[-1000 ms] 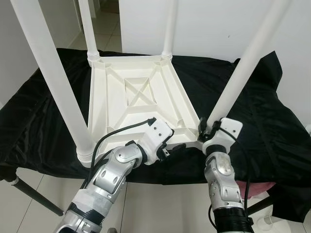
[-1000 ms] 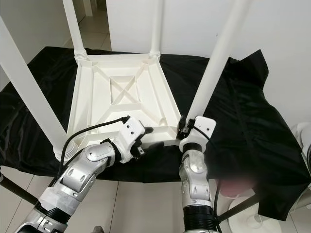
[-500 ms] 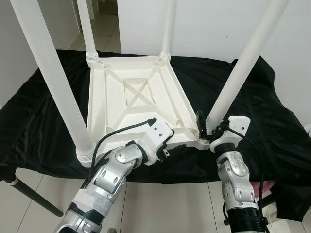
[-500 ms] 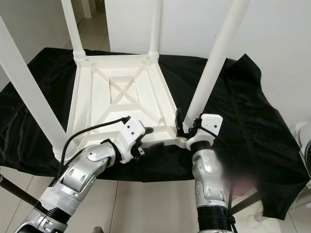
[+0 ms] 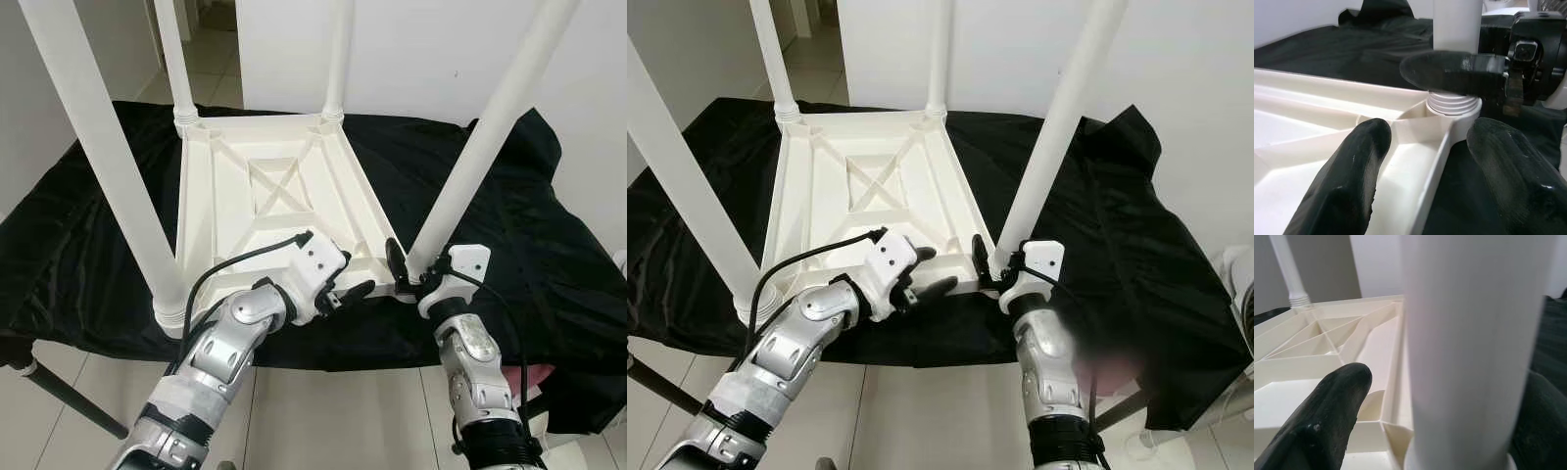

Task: Building children table

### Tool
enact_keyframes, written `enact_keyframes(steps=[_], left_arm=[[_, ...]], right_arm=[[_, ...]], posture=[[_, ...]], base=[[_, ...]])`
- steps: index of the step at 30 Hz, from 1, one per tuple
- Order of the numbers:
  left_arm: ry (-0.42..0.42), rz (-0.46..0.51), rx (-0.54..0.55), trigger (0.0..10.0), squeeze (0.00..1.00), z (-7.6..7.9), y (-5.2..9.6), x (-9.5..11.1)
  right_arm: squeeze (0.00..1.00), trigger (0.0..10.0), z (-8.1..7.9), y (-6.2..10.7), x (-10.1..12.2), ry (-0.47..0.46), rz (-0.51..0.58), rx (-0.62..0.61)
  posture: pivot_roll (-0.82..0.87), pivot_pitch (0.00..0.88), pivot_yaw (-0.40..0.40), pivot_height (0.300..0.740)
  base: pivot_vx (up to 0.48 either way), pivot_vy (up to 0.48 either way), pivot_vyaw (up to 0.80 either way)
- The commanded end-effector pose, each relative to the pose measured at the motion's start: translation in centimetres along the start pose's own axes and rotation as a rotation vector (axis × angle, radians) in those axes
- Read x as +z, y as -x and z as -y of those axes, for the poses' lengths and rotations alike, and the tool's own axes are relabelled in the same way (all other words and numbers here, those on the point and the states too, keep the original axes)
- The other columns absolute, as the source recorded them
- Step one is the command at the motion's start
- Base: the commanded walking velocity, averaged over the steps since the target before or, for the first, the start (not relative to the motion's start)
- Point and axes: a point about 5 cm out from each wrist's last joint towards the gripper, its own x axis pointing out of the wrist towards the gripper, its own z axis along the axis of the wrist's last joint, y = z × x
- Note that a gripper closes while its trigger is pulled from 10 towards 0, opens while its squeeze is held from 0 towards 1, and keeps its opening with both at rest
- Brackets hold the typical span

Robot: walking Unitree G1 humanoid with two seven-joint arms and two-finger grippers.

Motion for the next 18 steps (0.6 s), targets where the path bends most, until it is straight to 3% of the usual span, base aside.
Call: enact_keyframes(steps=[1,13,18], left_arm=[[-0.009,0.000,0.016,10.0,0.00,-0.3,0.0,-0.2],[0.058,-0.003,-0.079,10.0,0.00,-0.6,0.0,-0.4],[0.048,0.017,-0.152,10.0,0.00,0.9,0.0,-0.5]], right_arm=[[0.00,10.0,0.2,-0.1,0.2,0.013,0.013,0.019],[0.00,10.0,1.0,-0.7,0.2,0.040,-0.016,0.145],[0.00,10.0,1.6,-0.6,-0.1,0.072,-0.061,0.257]], posture=[[-0.01,0.000,-0.035,0.740],[-0.02,0.000,-0.046,0.740],[-0.01,0.000,-0.048,0.740]], base=[[0.000,0.000,0.00],[0.000,0.000,0.00],[0.000,0.000,0.00]])
